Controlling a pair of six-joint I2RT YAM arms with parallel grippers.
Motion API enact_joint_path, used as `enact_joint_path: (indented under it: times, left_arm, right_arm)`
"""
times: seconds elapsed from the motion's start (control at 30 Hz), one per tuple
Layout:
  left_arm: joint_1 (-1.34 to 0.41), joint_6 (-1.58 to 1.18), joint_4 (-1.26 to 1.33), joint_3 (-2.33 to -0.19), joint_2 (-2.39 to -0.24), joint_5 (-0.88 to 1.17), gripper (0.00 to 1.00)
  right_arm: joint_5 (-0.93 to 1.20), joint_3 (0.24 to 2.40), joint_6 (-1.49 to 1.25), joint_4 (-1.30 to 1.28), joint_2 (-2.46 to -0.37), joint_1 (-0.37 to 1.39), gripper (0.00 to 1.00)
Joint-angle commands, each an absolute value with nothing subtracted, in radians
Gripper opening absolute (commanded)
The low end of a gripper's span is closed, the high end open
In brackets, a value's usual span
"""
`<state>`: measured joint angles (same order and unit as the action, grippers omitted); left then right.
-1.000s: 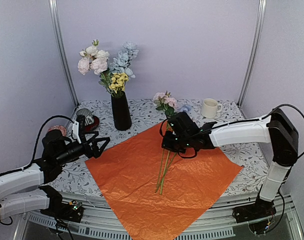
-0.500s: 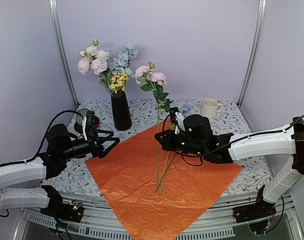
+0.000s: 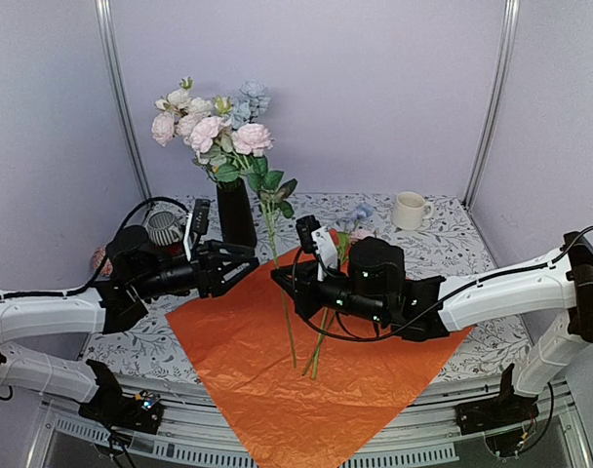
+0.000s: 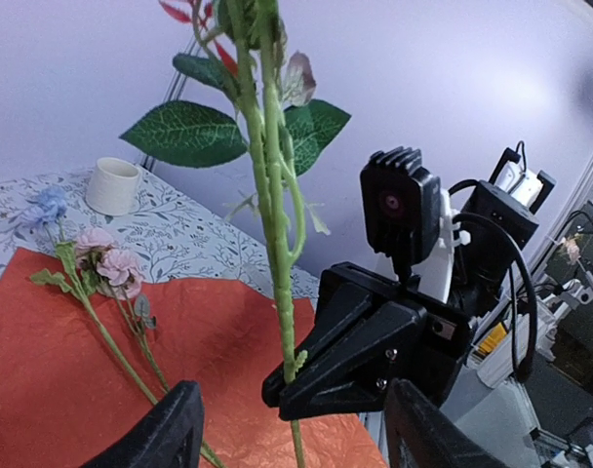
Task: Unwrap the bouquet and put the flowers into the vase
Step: Pass from the right arm to the left
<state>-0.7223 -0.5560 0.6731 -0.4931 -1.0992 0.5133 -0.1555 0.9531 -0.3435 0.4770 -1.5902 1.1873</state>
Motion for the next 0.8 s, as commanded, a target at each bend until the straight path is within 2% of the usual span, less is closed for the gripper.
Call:
enact_joint_path:
  times: [0.0,0.3,0.67,0.77]
  left_arm:
    - [-0.755,-0.564,0.725,-0.532,-1.144,0.534,0.61]
    - [-0.783,-0.572,0.757,-0.568,-1.21,0.546,0.48]
    - [-0.787,-0.563,0.764,-0.574,-1.209,0.535,0.11]
    - [-0.786,-0.559,0.76,-0.572,-1.205,0.524,0.07]
  right_arm:
    - [-0.152,0.995,-0.26,0.528,-1.612,1.21,0.03]
    - [-0.157,1.015,-0.223,0.528,-1.636,1.233,0.03]
    - [-0.161,1.018,-0.214,0.526,-1.652,1.236,0.06]
    - [-0.166,1.016,-0.206,0.524,-1.654,1.236,0.09]
